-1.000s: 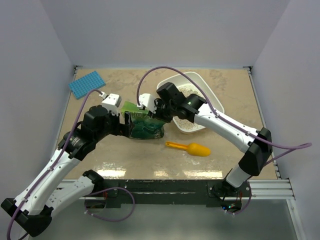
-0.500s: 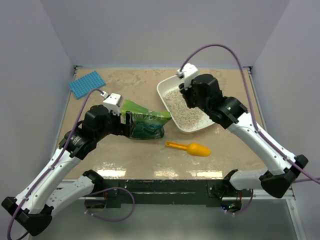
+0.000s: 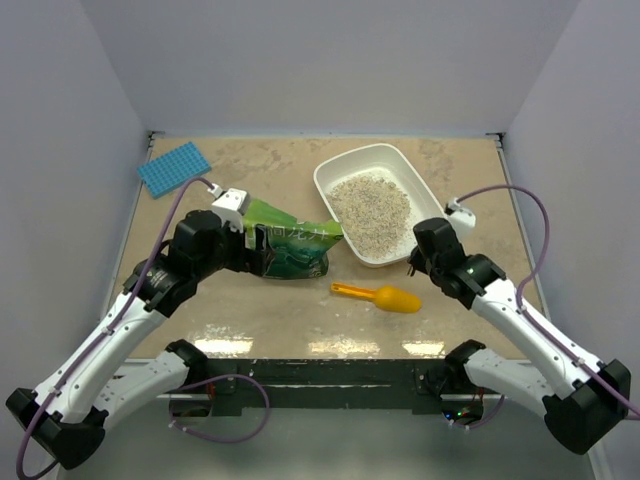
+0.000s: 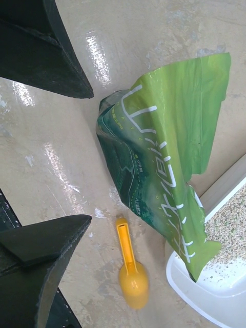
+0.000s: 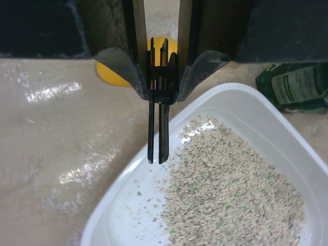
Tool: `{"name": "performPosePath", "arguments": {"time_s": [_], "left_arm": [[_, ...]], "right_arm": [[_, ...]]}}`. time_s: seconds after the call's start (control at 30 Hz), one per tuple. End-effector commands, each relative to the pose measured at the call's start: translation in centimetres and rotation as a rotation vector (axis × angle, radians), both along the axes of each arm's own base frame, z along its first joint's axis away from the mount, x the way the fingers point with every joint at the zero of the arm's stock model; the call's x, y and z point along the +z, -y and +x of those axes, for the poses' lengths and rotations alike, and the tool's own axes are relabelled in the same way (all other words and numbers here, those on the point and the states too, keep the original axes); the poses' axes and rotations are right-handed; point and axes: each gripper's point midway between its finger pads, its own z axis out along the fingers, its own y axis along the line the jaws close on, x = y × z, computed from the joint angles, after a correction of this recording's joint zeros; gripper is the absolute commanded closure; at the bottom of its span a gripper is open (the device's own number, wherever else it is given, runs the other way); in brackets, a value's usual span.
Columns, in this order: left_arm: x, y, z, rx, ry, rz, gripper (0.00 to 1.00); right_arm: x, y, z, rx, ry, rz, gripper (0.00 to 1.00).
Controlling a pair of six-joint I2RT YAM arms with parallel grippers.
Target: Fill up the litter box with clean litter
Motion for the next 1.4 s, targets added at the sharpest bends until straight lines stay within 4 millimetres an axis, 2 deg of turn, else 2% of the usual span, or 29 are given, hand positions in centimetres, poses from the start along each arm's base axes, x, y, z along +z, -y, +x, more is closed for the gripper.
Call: {"name": "performPosePath", "arguments": {"time_s": [0.0,0.13,0.17,0.27,0.3,0.37,0.4,0.47,0.6,0.7,0.77,0.87,1.0,1.07,1.13,1.17,1.23,1.27,1.33,1.37], "left_arm": [[0.4,0.9,0.2,-0.035,0.019,-0.029,0.00],[0.4,1.2,0.0,-0.057,0.014,-0.035,0.00],[0.4,1.2,0.0,-0.059,0.013,-0.035,0.00],[0.4,1.6,0.0,-0.077,0.009,-0.045,0.00],[0.3,1.8,0.0,-0.085,0.007,-0.047,0.00],[-0.2,1.9,0.1,-0.086,-0.004,-0.038,0.00],[-0.4,1.9,0.1,-0.089,-0.009,-0.031,0.00],[-0.7,1.9,0.3,-0.089,-0.017,-0.021,0.00],[-1.5,2.0,0.5,-0.090,-0.025,-0.010,0.00],[-2.0,2.2,0.7,-0.088,-0.037,-0.014,0.00],[-2.6,2.3,0.8,-0.086,-0.046,-0.015,0.00],[-3.1,2.3,1.1,-0.077,-0.050,-0.006,0.00],[-3.1,1.9,1.4,-0.064,-0.041,0.018,0.00],[-2.6,1.7,1.4,-0.062,-0.030,0.024,0.00],[-1.3,1.6,1.4,-0.065,-0.006,0.019,0.00],[-0.7,1.5,1.3,-0.065,0.001,0.019,0.00],[1.7,1.3,0.9,-0.063,0.027,0.003,0.00],[2.6,1.2,0.8,-0.059,0.037,-0.010,0.00],[5.2,0.0,1.1,0.008,0.081,-0.012,0.00],[5.9,-0.3,1.1,0.026,0.086,-0.011,0.00]], "right_arm": [[0.7,2.4,-0.6,-0.291,0.090,0.166,1.00],[-1.7,3.9,-2.1,-0.412,0.059,0.189,1.00],[-3.0,4.5,-2.6,-0.437,0.039,0.168,1.00],[-5.3,5.6,-2.7,-0.514,0.001,0.167,1.00],[-5.9,6.7,-2.5,-0.568,-0.010,0.169,1.00],[-6.8,7.5,-2.0,-0.608,-0.022,0.169,1.00],[-6.8,8.6,-1.7,-0.651,-0.015,0.172,1.00],[-6.2,9.5,-0.6,-0.649,0.013,0.154,1.00],[-6.3,13.3,0.4,-0.719,-0.011,0.103,1.00],[-7.0,14.2,0.8,-0.716,-0.032,0.092,1.00],[-7.7,14.2,0.9,-0.718,-0.037,0.096,0.84],[-8.6,14.2,1.1,-0.715,-0.046,0.105,0.67],[-9.1,14.1,1.7,-0.700,-0.058,0.107,0.52],[-9.0,13.9,1.9,-0.683,-0.060,0.108,0.43],[-8.7,14.0,2.1,-0.672,-0.058,0.103,0.38],[-7.9,14.0,2.3,-0.665,-0.048,0.101,0.35],[-6.6,13.7,2.7,-0.623,-0.035,0.099,0.34],[-4.3,13.6,3.4,-0.606,0.013,0.111,0.34],[-1.4,13.4,4.1,-0.546,0.078,0.104,0.34],[1.3,12.9,5.1,-0.502,0.146,0.124,0.34]]}}
